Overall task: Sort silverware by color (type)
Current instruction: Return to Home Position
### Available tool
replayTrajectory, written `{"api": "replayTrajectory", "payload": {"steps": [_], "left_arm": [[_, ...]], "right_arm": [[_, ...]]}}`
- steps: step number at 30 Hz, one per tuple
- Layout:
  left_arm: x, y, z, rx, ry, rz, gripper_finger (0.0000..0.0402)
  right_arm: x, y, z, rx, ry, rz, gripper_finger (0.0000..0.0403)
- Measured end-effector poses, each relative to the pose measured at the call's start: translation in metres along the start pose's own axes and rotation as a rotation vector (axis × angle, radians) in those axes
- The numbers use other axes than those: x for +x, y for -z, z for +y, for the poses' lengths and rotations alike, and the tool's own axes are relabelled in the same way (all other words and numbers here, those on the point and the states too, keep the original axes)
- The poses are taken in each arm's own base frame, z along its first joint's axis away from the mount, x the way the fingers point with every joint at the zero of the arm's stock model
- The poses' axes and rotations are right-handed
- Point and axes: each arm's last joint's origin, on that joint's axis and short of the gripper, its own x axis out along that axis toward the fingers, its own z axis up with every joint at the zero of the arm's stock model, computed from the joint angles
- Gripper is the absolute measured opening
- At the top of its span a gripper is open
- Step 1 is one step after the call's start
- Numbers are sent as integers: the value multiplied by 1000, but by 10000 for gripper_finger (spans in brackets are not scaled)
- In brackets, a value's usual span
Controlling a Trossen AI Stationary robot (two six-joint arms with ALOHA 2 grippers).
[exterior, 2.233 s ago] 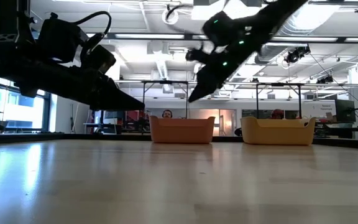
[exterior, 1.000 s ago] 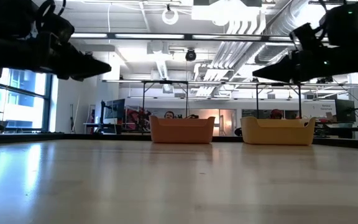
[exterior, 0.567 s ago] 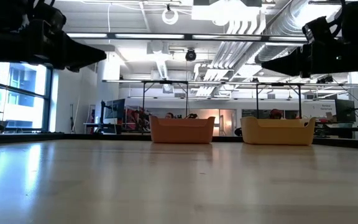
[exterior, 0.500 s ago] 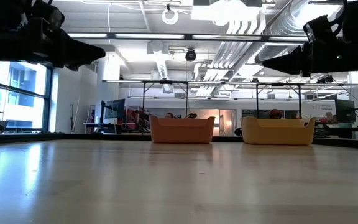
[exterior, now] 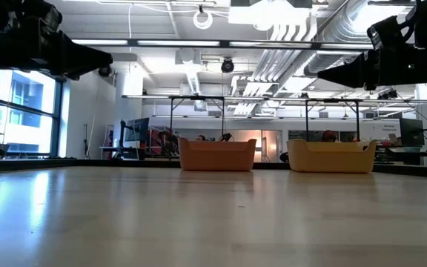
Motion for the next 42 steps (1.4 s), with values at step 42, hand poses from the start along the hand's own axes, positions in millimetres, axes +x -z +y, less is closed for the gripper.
{"api": "replayTrajectory", "payload": {"steps": [42], "left_arm": [[-16, 1, 6, -43, -83, 0, 74]], "right_arm": [[-33, 2, -3, 38, 46, 32, 0]]}}
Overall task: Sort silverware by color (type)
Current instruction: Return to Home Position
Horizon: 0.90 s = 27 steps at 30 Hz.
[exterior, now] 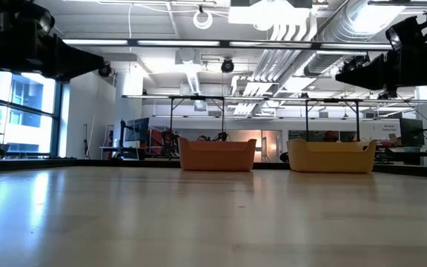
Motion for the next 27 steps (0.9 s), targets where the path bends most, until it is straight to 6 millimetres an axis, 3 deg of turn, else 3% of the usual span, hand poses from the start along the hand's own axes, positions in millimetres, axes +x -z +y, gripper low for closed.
{"api": "replayTrajectory", "payload": {"steps": [9, 21, 27], "left_arm": [[-1, 0, -6, -23, 210, -13, 74], [-1, -1, -6, -57, 205, -20, 74], [0, 0, -3, -95, 108, -7, 74]], "right_arm": [[3, 4, 1, -9, -10, 45, 0], [3, 4, 1, 135, -8, 51, 0], [3, 4, 1, 123, -8, 51, 0]]}}
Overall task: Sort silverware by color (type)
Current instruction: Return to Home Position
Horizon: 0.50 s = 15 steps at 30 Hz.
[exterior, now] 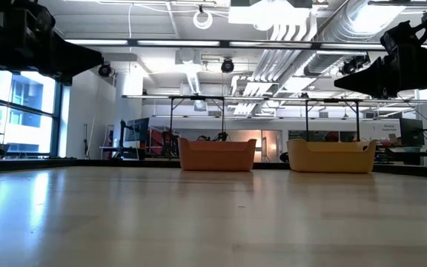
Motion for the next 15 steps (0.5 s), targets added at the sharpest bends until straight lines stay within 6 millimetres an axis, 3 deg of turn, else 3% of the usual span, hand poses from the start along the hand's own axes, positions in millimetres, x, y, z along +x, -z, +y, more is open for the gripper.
{"api": "replayTrajectory", "payload": {"steps": [15], "left_arm": [[0, 2, 1, -29, -50, 20, 74]], "right_arm": [[0, 0, 0, 3, -1, 0, 0]]}}
